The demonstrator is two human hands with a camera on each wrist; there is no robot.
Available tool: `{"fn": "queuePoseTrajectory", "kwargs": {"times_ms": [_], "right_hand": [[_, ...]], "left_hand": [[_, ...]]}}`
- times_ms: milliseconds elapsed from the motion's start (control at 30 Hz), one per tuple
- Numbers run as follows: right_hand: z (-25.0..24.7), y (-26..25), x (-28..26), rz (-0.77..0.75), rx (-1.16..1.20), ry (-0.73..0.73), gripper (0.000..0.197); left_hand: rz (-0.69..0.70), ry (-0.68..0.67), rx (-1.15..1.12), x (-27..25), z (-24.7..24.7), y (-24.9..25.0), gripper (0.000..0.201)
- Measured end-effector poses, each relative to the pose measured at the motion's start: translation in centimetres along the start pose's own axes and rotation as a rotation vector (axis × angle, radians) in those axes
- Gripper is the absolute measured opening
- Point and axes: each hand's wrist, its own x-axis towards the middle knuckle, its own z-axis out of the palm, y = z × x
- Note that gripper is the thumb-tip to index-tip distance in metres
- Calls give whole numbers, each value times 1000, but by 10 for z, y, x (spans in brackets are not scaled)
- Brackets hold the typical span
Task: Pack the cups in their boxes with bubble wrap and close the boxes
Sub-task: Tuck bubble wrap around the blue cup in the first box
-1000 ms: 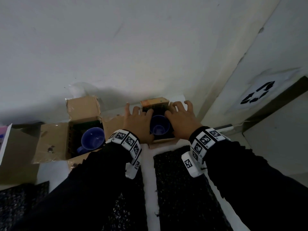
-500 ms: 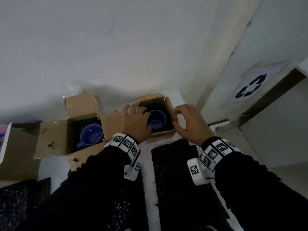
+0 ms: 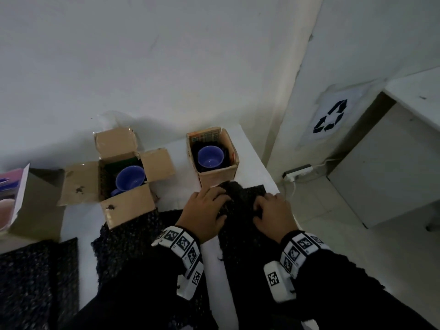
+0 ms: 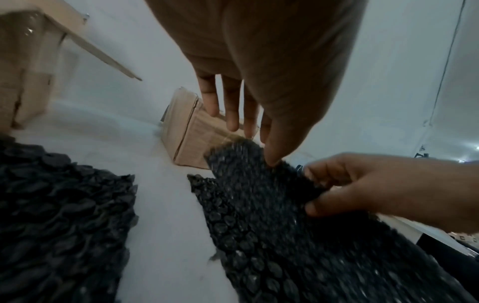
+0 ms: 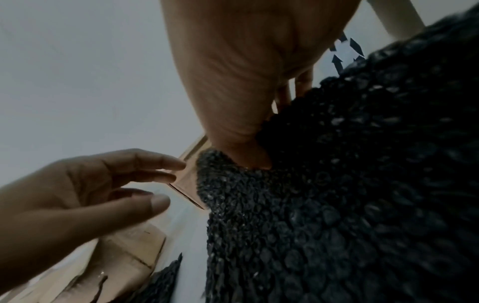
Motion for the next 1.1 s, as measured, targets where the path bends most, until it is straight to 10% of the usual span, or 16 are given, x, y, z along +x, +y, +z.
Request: {"fn": "queuePoseTrajectory", "kwargs": {"times_ms": [133, 367, 733, 867, 1100], "right_hand": [[-24, -7, -8, -228, 323, -2, 21], [-51, -9, -11, -79, 443, -87, 48], [-75, -31, -9, -4, 831, -60, 6], [-91, -40, -4, -58, 955, 3, 36], [-94, -45, 24, -286, 719, 321, 21]], "left_hand": [[71, 14, 69, -1, -14, 11, 95], [92, 166, 145, 17, -31, 11, 7], [32, 103, 48, -10, -82, 5, 47], [108, 157, -3, -9, -98, -10, 31], [-4, 121, 239, 32, -108, -46, 11]]}}
